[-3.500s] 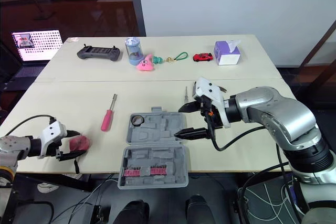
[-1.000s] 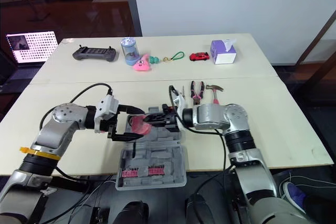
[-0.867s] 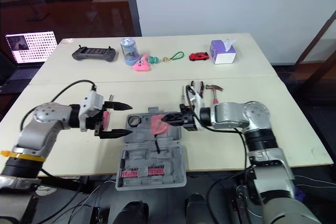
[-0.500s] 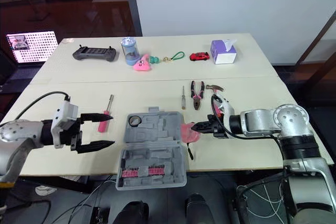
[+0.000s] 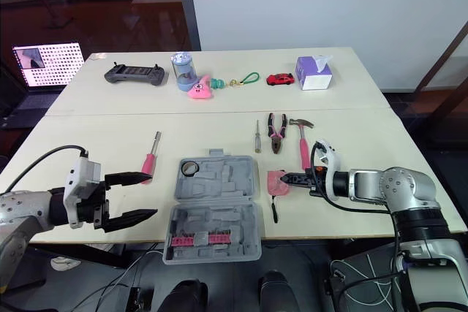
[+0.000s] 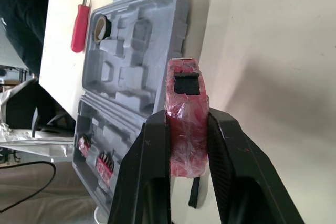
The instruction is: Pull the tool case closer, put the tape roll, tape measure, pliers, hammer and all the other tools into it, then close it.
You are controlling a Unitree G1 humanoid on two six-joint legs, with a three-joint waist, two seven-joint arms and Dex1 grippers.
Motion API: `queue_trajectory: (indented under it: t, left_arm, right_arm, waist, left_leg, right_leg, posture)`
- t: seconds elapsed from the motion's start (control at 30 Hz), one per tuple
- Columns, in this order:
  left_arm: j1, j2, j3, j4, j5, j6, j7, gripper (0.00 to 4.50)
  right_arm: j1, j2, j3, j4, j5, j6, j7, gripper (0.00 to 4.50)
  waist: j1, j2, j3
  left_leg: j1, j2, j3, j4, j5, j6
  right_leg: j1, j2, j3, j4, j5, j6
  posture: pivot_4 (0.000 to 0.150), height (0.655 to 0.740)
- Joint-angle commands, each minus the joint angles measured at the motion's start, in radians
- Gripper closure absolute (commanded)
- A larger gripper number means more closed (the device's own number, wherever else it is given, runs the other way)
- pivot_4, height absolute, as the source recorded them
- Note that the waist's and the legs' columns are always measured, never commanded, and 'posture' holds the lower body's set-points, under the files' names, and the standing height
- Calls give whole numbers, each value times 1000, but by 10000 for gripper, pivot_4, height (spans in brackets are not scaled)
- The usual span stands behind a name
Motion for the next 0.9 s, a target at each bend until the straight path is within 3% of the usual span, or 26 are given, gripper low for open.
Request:
queue_trajectory:
  t: [0.03,0.5,0.9]
  left_arm:
    - [-5,8,14,-28,-18,7,11,0]
    - [-12,-6,-12,-32,-13,-1,29,0]
    - [-19,-6,-37,-22,-12,-10,10,0]
  right_arm:
    - [-37,17,-5,27,-73,-21,63,40341]
    - [-70,70,-4,115,-272,-24,174,40341]
    - [54,26,-93,13,-258,146,206,40341]
  waist:
    - [3,0,0]
    - [9,0,0]
    - [11,0,0]
  left_leg:
    - [0,0,0,0,0,0]
    - [0,0,0,0,0,0]
    - [0,0,0,0,0,0]
  right_leg:
    - [0,0,0,0,0,0]
    - [0,0,0,0,0,0]
    - [1,0,0,-1,0,0]
  posture:
    - [1500,7400]
    - [1500,7400]
    - [1500,7400]
